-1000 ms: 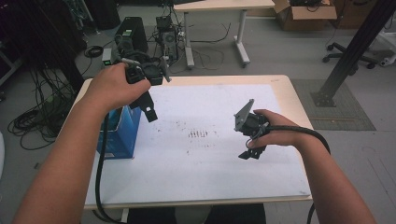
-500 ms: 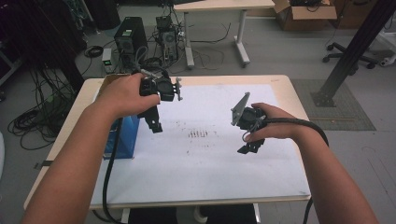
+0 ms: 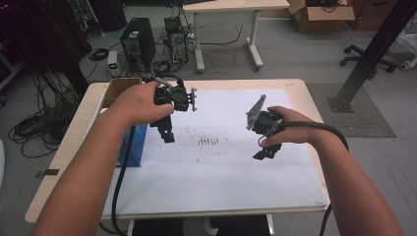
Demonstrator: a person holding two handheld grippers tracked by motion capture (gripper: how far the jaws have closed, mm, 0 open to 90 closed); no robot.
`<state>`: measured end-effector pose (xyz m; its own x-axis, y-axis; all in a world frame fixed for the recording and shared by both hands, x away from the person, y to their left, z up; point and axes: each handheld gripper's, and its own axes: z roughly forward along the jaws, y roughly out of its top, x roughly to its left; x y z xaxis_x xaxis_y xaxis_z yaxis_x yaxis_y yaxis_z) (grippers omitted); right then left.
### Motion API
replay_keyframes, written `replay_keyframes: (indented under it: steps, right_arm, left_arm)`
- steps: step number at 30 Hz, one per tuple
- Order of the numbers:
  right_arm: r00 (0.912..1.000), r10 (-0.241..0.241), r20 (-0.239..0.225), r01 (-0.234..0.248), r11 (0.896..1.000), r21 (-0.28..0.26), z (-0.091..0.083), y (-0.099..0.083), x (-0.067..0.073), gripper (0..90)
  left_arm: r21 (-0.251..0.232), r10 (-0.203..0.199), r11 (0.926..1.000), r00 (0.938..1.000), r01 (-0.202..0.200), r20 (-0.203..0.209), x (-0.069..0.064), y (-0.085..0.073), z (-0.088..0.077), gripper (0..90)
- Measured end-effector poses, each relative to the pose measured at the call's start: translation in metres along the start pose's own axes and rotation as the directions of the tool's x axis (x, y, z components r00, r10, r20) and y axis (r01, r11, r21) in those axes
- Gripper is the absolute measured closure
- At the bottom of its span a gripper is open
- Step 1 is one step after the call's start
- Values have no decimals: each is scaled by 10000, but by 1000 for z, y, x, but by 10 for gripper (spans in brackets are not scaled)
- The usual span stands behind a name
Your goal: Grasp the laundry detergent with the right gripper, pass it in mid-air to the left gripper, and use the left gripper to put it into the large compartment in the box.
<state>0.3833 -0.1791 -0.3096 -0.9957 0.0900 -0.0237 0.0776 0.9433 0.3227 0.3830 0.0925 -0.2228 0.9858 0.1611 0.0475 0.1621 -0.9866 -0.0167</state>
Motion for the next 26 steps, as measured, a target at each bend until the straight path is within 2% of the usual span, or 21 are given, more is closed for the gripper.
replay_keyframes:
  steps: [18, 26]
  right_arm:
    - [9999, -87, -52, 88, 9999, 115, 5, 9, 1, 34]
    - [9999, -143, -23, 144, 9999, 77, 4, 13, 2, 35]
  left_arm:
    - [-160, -23, 9999, 10000, 22, -33, 2, -8, -2, 50]
    - [-180, 17, 9998, 10000, -18, -39, 2, -7, -1, 49]
